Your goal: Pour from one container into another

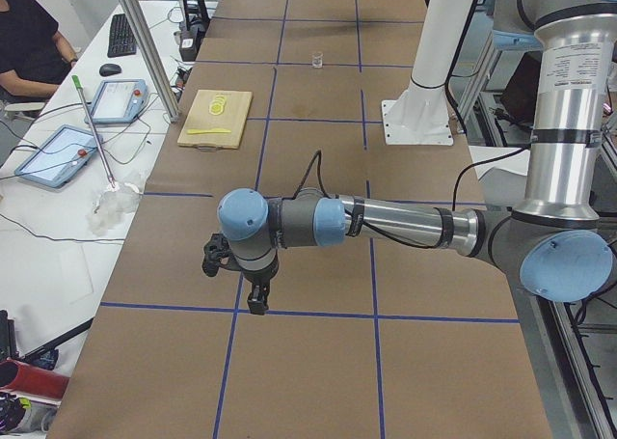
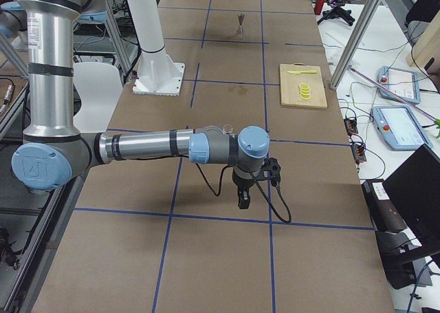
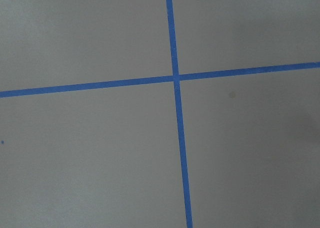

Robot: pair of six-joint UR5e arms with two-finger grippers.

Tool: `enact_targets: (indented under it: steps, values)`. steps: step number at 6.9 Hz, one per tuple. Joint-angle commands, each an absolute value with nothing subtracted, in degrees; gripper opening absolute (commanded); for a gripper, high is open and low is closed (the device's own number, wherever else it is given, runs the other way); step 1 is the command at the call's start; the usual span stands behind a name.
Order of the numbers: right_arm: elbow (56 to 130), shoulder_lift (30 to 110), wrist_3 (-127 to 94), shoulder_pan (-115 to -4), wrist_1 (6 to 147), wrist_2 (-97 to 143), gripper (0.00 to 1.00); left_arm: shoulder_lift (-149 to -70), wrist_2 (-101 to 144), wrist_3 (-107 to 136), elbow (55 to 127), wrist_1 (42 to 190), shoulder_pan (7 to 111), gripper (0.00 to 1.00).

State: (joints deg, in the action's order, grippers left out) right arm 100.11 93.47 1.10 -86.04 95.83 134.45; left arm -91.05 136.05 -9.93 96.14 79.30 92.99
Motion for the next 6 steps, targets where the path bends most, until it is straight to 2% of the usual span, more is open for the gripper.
enact_targets:
  steps: [1, 6]
  values:
    - [100.11, 93.43, -0.88, -86.04, 95.8, 134.39, 1.0, -91.05, 136.05, -9.93, 96.15, 79.28, 92.99, 1.0]
    - [100.11, 93.34, -0.97, -86.04, 95.8, 134.47, 1.0, -91.49, 136.05, -9.93, 96.5, 79.37, 92.99, 1.0]
